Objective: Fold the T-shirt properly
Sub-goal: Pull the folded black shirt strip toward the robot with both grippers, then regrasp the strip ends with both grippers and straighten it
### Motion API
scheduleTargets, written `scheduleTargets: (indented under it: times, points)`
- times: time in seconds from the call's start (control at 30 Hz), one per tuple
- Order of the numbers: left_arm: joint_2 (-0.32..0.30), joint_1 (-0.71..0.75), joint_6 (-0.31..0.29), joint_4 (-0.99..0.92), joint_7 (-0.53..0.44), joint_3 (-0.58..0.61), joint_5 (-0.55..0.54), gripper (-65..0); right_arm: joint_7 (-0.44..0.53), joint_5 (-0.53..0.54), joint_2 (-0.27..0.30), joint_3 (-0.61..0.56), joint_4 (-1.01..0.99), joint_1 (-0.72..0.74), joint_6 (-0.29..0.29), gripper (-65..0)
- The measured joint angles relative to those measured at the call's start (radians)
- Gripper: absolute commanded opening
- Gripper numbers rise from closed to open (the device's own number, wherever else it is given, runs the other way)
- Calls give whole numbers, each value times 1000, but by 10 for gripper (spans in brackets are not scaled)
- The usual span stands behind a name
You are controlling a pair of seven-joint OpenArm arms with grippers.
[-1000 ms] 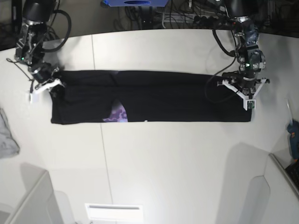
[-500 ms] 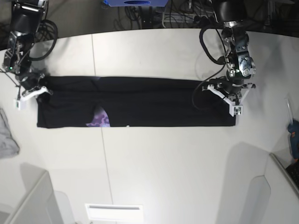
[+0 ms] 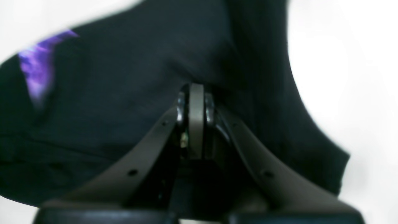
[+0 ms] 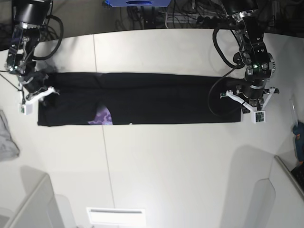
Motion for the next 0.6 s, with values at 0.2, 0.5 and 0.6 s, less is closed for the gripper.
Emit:
scheduleTargets:
  times: [0.2, 0.5, 0.6]
  points:
    - [2, -51, -195, -11, 91, -144, 5, -650, -57, 3, -32, 0, 112, -5, 2, -650]
    - [5, -43, -371, -8, 92, -228, 10, -313, -97, -4, -78, -72, 233, -28, -2, -650]
    - [8, 14, -397, 29, 88, -213, -2, -492, -93, -2, -87, -122, 274, -61, 0, -650]
